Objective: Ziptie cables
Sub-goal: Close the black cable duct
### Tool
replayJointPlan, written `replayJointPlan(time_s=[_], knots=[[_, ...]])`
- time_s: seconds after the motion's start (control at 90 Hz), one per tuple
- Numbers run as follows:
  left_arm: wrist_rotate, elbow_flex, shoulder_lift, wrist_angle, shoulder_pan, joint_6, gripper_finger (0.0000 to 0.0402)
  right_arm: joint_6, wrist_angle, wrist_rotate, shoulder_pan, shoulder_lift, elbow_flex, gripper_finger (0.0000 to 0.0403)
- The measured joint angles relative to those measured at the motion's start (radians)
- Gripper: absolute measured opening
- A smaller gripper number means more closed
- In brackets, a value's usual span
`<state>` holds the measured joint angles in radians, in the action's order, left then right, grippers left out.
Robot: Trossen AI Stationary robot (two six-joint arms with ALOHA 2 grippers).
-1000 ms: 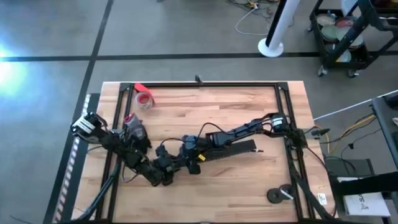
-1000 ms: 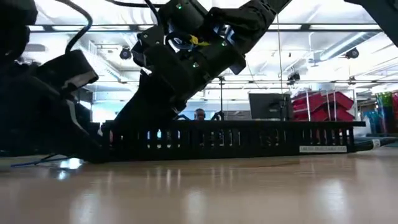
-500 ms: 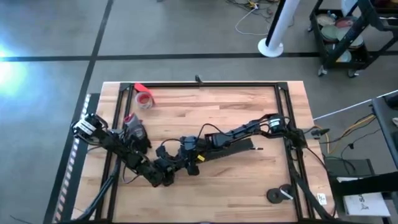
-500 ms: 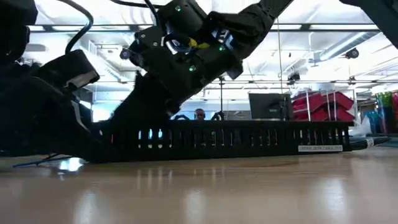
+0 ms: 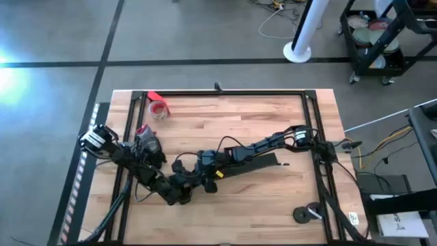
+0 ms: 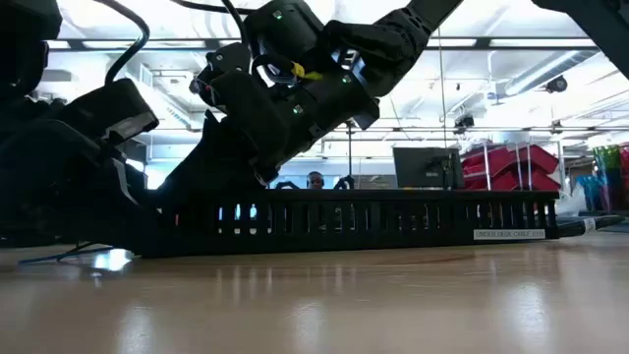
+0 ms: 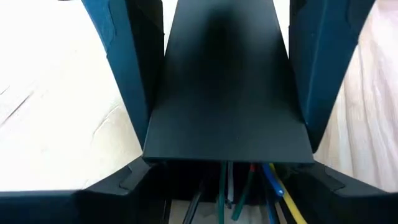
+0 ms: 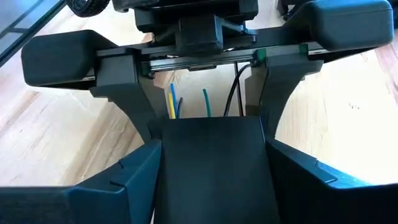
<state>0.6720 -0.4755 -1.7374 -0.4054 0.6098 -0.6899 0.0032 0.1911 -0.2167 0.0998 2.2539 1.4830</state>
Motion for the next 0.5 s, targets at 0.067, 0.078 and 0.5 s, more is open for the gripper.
replayJointPlan(time_s=[0.067, 0.078, 0.5], knots=[[0.000, 0.000, 0.000, 0.001, 0.000, 0.000, 0.0225, -0.002, 0.001, 0.000, 0.000, 0.000, 0.000, 0.0231], [0.000, 0.000, 0.000, 0.001, 0.000, 0.000, 0.0225, -0.002, 0.001, 0.000, 0.000, 0.000, 0.000, 0.0232], [-0.106, -0.003, 0.171, 0.197, 0.001, 0.017, 0.0334, -0.109, -0.344, -0.015, -0.006, -0.125, 0.083, 0.0378]])
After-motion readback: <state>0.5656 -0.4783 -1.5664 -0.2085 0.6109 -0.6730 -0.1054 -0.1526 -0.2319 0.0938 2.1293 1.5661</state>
